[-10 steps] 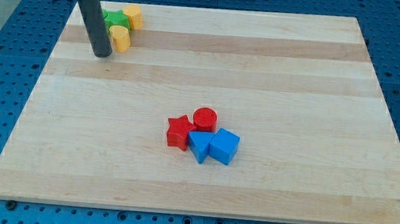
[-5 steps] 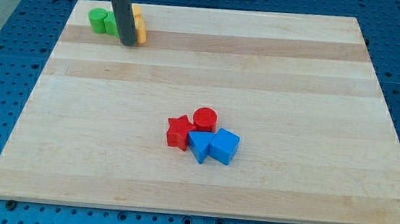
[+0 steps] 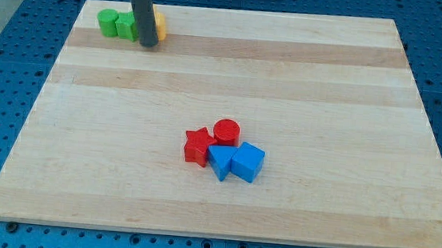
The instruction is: Push the yellow heart a bit up
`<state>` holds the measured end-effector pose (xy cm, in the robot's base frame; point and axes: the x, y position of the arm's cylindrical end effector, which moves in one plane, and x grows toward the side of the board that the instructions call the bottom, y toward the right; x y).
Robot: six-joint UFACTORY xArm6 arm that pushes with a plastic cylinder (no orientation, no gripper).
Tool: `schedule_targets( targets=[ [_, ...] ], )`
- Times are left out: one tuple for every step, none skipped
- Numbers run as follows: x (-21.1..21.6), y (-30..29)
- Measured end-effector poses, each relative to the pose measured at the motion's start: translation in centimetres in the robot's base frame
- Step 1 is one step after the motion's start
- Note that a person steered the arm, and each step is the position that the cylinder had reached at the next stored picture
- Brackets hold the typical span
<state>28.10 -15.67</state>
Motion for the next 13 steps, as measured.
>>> schedule_targets(
  targets=[
    [-0.7, 0.8],
    [1.3, 3.8],
    [-1.4, 6.5],
    [-4.1, 7.1],
    [-4.9, 7.1],
    [-6.4, 5.4],
    [-6.5, 2.8],
    [-6.2, 1.8],
    [-5.9, 1.8],
    [-5.8, 1.8],
    [-5.5, 1.8],
    [-4.7, 1.8],
    [-4.0, 1.8]
  ],
)
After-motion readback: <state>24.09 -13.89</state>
